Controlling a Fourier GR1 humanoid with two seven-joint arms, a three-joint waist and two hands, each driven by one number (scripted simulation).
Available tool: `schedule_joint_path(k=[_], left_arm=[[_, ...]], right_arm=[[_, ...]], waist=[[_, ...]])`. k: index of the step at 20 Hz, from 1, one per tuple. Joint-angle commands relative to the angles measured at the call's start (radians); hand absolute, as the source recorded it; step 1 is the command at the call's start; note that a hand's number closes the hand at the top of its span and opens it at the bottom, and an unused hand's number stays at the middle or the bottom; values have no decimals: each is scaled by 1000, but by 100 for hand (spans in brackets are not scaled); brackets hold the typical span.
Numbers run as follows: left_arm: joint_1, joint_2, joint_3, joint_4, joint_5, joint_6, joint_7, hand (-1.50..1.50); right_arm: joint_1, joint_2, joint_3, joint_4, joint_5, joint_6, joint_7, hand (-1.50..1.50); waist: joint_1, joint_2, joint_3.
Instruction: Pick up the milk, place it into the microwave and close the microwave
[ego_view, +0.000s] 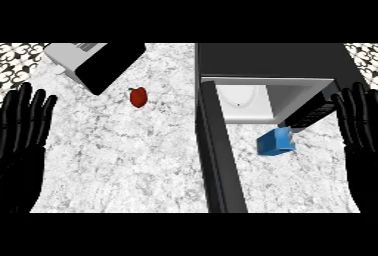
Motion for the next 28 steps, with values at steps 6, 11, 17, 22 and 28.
schedule_joint_path(k=[6,11,17,22,28], left_arm=[[70,-82,-266,-112,-261,221,17,-150],[347,-83,-425,-145,-137,391,-64,-150],[621,-61,-642,-260,-239,430,-209,-150],[719,31,-670,-241,-184,445,-327,-150],[898,108,-796,-283,-186,494,-487,-150]], right_arm=[[53,-112,-106,-75,-295,231,-46,-150],[262,-151,-126,-144,-393,381,-118,-150],[329,-98,-132,-140,-325,414,-163,-150],[354,-103,-200,-139,-307,459,-201,-150],[355,-44,-142,-190,-186,404,-165,-150]], waist=[[5,-14,43],[4,-19,41],[21,-16,41],[18,-14,41],[27,-16,40]])
